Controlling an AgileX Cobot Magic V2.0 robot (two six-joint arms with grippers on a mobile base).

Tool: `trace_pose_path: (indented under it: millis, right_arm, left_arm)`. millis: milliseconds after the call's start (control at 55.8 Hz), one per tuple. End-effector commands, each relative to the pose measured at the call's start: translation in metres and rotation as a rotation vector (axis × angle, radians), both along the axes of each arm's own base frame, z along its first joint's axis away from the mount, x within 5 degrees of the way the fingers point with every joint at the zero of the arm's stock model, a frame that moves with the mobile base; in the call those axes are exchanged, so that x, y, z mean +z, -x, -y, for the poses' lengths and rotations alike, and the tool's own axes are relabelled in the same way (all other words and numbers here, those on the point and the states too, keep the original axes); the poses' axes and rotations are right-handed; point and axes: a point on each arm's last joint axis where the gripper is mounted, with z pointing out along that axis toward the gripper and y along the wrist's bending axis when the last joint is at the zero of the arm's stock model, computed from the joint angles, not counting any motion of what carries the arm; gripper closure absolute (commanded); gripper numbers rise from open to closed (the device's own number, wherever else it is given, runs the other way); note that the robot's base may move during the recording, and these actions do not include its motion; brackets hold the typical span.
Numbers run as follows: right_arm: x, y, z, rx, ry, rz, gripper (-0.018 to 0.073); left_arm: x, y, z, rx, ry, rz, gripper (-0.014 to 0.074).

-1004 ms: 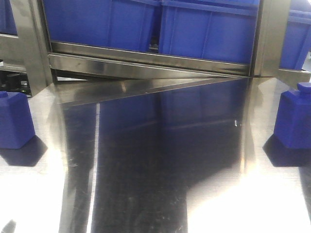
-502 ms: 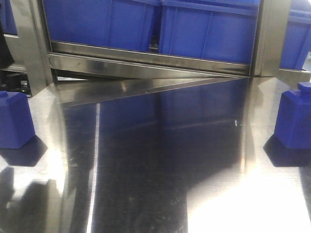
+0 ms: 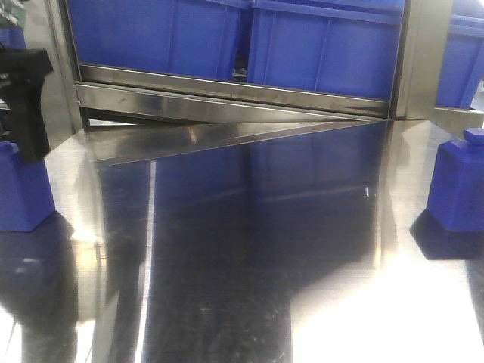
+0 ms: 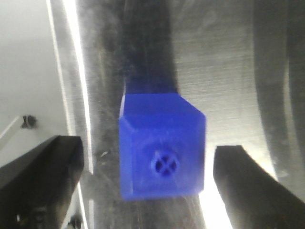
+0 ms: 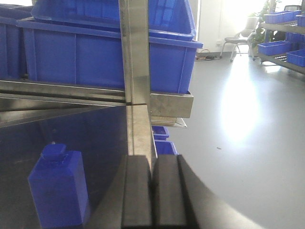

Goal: Pick and sort blue part to right shelf
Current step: 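Close the left gripper on the blue knobbed block and lift it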

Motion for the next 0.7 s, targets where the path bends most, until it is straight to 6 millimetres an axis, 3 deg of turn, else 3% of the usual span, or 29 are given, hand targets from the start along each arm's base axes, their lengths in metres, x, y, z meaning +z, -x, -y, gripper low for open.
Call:
trace_pose_path:
  millis: [0, 161, 466, 682]
  right_arm:
    - [0.011, 0.003, 0.000, 0.000, 0.024, 0.109, 0.0501]
    - [0.011, 0.003, 0.000, 0.000, 0.024, 0.109, 0.0501]
    - [0.011, 0.003, 0.000, 0.000, 0.024, 0.111, 0.0501]
    - [0.011, 0.003, 0.000, -0.001, 0.024, 0.111, 0.0501]
  left_arm:
    - [0.013, -0.003, 0.005, 0.009, 0.029, 0.057, 0.0001]
    - [0.002, -0.007, 0.006, 0.010, 0.029, 0.011, 0.0031]
    - [0.000, -0.005, 0.007, 0.010, 0.029, -0.017, 0.0258]
    - [0.012, -0.001, 0.006, 0.010, 0.037, 0.023, 0.0260]
